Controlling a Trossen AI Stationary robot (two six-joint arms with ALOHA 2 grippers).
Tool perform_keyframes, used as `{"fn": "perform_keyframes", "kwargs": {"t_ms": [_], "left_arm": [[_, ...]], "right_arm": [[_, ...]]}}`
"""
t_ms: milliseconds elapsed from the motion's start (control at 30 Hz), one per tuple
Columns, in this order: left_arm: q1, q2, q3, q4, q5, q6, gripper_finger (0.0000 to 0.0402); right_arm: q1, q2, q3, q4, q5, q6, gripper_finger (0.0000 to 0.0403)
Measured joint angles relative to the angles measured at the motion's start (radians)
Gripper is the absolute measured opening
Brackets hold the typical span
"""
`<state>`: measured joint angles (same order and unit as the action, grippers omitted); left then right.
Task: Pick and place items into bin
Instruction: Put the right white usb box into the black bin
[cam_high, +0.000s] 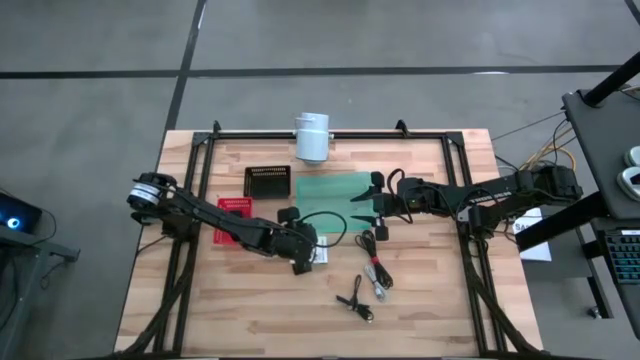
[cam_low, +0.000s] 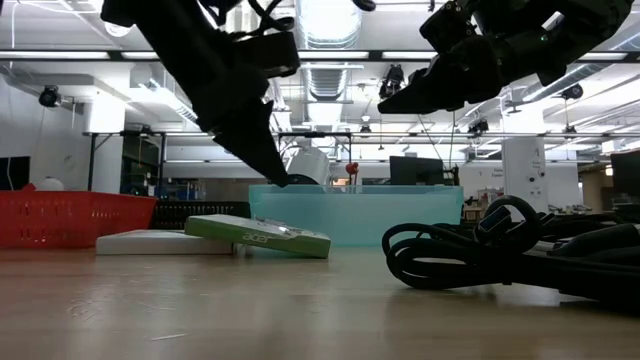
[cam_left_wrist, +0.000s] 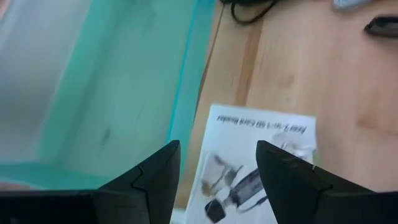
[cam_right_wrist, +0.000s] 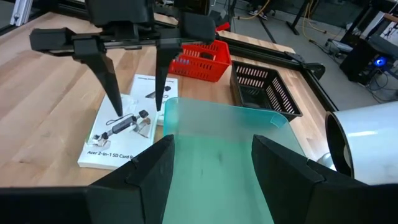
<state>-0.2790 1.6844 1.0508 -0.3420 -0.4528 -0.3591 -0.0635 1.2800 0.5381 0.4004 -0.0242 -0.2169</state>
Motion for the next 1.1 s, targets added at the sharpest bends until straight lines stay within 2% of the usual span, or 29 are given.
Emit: {"fn": "perform_keyframes", "kwargs": {"t_ms": [233,400,767,1100], "left_arm": [[0.008,0.0,0.0,-0.057,0.009,0.0,0.0194],[0.023,0.0,0.0,-0.059,0.085,-0.001,0.0194],[0.058,0.011,-0.011,-0.062,0.117,0.01,0.0194],[0.109,0.011,-0.011,-0.059,0.21,0.033,0.0194]], "right_arm": [[0.0,0.0,0.0,0.0,0.0,0.0,0.0201],[0.0,0.0,0.0,0.0,0.0,0.0,0.0201],[0.0,0.0,0.0,0.0,0.0,0.0,0.0201],[0.0,0.0,0.0,0.0,0.0,-0.005,0.0201]]}}
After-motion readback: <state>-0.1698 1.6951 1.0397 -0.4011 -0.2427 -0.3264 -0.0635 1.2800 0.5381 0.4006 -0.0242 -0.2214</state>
